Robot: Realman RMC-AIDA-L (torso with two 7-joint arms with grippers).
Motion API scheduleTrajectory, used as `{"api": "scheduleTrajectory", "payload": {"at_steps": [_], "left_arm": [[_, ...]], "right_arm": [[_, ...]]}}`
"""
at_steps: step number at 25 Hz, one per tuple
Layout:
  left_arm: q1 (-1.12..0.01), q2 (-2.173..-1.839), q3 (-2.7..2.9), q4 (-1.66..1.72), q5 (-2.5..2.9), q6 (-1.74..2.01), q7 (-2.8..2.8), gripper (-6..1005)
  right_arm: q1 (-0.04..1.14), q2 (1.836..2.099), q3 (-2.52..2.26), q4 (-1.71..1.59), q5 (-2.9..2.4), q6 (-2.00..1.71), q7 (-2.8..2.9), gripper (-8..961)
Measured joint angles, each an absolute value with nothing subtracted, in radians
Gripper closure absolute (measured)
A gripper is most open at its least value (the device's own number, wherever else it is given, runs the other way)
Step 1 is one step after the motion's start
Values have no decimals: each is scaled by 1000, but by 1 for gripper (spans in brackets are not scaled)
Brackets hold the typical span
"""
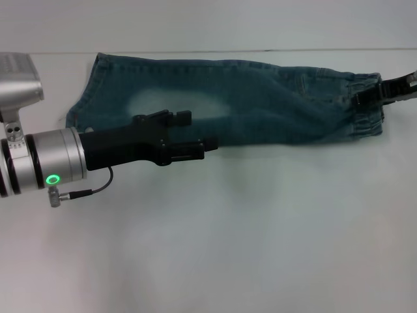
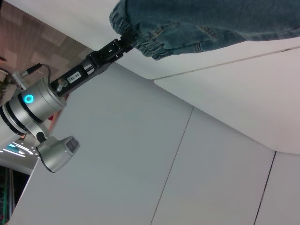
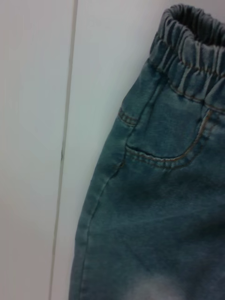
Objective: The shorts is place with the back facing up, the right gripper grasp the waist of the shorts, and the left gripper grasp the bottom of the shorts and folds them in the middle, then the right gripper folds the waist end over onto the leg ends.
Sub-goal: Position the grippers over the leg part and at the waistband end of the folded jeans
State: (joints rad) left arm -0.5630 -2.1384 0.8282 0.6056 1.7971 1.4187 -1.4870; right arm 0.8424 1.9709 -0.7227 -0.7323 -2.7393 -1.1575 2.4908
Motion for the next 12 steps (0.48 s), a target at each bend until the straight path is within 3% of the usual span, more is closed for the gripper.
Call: {"api": "scheduleTrajectory", "payload": {"at_steps": [6,12], "left_arm": [[-563,-2145,828,604,1796,1415,-1487,62],[-563,-2147,828,604,1796,1415,-1487,62]], "right_arm": [[827,1953,-722,-747,-2743,-1166,2475,246],[815,1952,-722,-745,-2745,-1130,2456,243]]}}
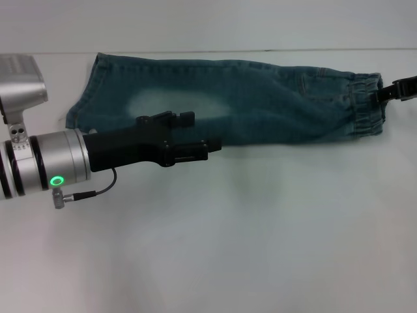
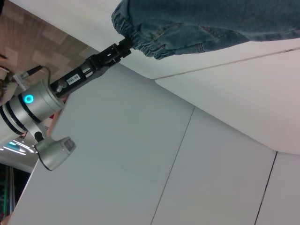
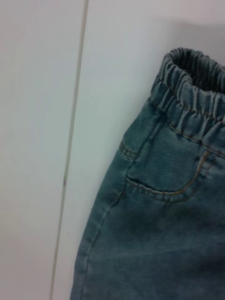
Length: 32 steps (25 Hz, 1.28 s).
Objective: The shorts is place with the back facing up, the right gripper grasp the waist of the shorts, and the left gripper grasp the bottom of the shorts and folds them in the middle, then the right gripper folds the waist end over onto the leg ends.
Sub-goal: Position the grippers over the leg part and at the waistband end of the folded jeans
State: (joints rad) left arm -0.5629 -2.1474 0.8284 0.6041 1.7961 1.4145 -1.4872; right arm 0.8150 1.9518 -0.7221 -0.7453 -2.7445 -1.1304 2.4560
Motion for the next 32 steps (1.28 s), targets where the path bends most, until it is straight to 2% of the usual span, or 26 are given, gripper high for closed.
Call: {"api": "scheduleTrajectory", "payload": {"at_steps": [14,18,24,29,32], "left_arm": [[-562,-2152,828,601,1796,1406,-1488,63],[-561,-2152,828,596,1796,1398,-1487,62],[-561,-2152,828,594,1796,1390,-1487,62],[-562,-2152,828,594,1795,1386,-1485,63],[-564,-2152,828,594,1795,1385,-1484,63]], "right_arm": [[823,1997,-725,-683,-2721,-1028,2420,243],[824,1999,-724,-687,-2703,-1036,2402,249],[819,1996,-724,-687,-2696,-1042,2379,335],[819,1996,-724,-685,-2696,-1043,2368,560],[819,1998,-724,-685,-2696,-1043,2356,611]]}}
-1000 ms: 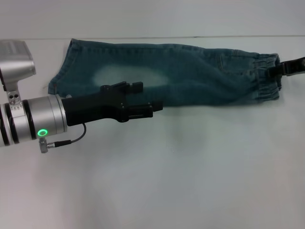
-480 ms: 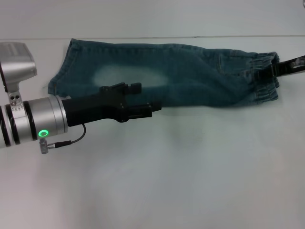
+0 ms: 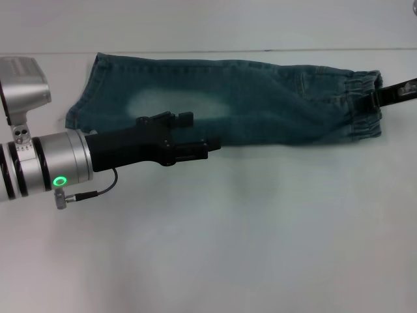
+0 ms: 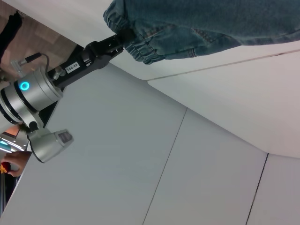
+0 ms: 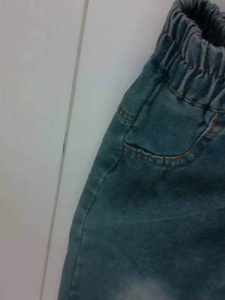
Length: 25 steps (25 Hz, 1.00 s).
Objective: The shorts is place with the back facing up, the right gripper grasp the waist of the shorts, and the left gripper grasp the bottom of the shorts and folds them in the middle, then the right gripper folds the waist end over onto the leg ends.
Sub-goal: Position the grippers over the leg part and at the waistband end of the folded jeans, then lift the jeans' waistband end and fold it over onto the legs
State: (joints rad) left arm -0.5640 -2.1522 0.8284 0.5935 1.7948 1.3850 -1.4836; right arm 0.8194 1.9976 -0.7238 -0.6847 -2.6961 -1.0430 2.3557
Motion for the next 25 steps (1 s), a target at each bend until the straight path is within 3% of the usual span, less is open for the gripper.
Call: {"api": "scheduleTrajectory", "payload": {"at_steps": [6,11,17,25], "left_arm": [[-564,-2152,828,594,1791,1385,-1482,62],[-566,-2154,827,595,1783,1380,-1477,63],[-568,-2159,826,600,1750,1340,-1468,117],[-598,-2172,827,554,1632,1262,-1302,352]], "right_arm": [[817,1998,-719,-686,-2688,-1044,2346,714],[806,1978,-712,-705,-2587,-1104,2309,808],[749,1955,-710,-816,-2433,-1229,2298,849],[693,1941,-680,-917,-2333,-1394,2306,859]]}}
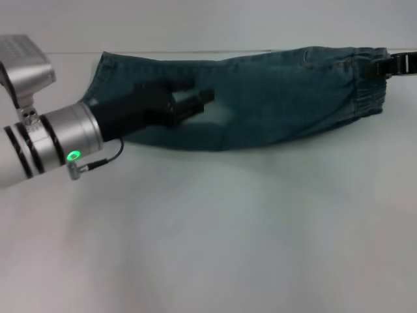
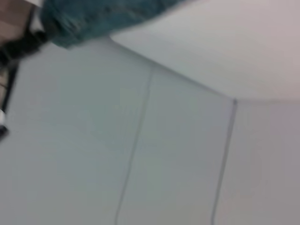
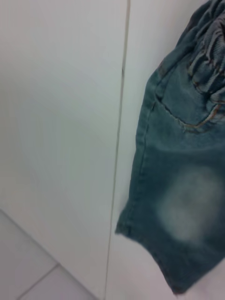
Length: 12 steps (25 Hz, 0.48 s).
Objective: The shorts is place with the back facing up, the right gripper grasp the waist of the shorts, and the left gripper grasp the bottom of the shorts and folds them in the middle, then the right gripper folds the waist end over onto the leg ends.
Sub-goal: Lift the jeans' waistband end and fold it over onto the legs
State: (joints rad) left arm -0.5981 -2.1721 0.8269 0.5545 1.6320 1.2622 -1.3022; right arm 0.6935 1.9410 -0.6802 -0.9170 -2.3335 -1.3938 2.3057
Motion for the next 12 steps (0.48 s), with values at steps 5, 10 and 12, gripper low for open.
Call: {"api": "scheduleTrajectory", "payload": {"at_steps": [5,10,12], "left_arm": [[-673,-2176,831,349,1391,1191,-910,495],[-791,-2176,827,129,1227,1039,-537,689],[-840,-2176,824,58,1189,965,-426,772]], "right_arm": [[672,1945,-652,-948,-2309,-1487,2307,861],[659,1940,-596,-968,-2252,-1613,2307,862],[658,1939,-570,-988,-2223,-1677,2308,863]]}}
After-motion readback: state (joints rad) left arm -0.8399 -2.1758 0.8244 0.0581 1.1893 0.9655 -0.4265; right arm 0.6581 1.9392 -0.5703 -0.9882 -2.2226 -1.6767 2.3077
